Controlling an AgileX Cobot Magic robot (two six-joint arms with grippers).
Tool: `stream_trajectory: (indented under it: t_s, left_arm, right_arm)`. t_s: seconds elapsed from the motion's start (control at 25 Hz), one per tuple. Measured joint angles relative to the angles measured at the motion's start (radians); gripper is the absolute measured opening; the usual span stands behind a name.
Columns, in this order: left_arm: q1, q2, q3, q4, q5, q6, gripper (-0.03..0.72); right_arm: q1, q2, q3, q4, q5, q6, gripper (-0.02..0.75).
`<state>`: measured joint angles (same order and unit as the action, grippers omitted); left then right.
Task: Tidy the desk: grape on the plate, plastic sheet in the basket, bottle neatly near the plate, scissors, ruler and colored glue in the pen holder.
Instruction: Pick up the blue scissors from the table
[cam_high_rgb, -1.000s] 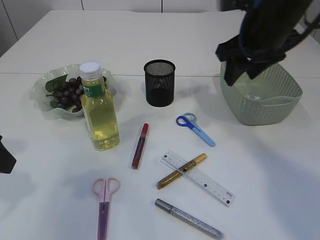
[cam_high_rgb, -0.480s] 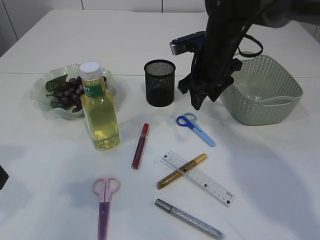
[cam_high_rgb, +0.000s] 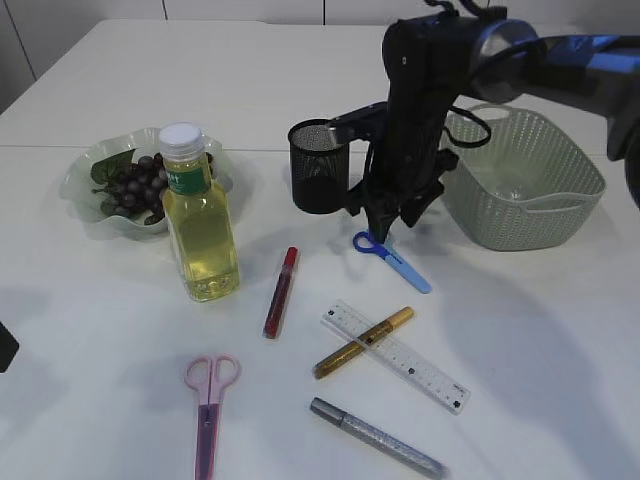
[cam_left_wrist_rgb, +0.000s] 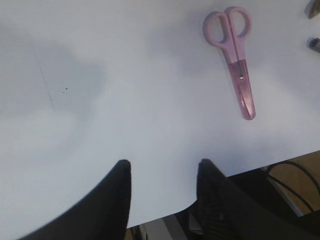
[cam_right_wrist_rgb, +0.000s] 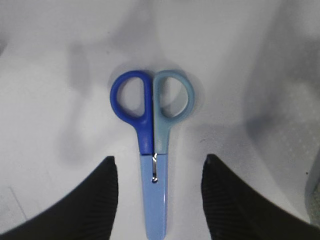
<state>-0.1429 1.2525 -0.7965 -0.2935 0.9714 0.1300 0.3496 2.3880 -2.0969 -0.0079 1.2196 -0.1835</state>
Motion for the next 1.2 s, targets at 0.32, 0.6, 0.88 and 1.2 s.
stream_trajectory:
  t_s: [0.32, 0.6, 0.88, 1.2]
  left_arm:
    - [0.000, 0.000, 0.000, 0.000, -0.039, 0.000, 0.312]
    - [0.000, 0.000, 0.000, 0.000, -0.043, 0.000, 0.311]
    - [0.000, 0.000, 0.000, 0.000, -0.048, 0.000, 0.298]
    - [0.000, 0.000, 0.000, 0.000, -0.050, 0.000, 0.298]
  right_arm:
    - [0.000, 0.023, -0.004, 0.008, 0.000, -0.017, 0.424]
    - [0.000, 0.067, -0.005, 0.016, 0.000, -0.021, 0.424]
    - [0.000, 0.086, -0.010, 0.019, 0.000, -0.021, 0.423]
    - [0.000, 0.086, -0.010, 0.019, 0.000, -0.021, 0.400]
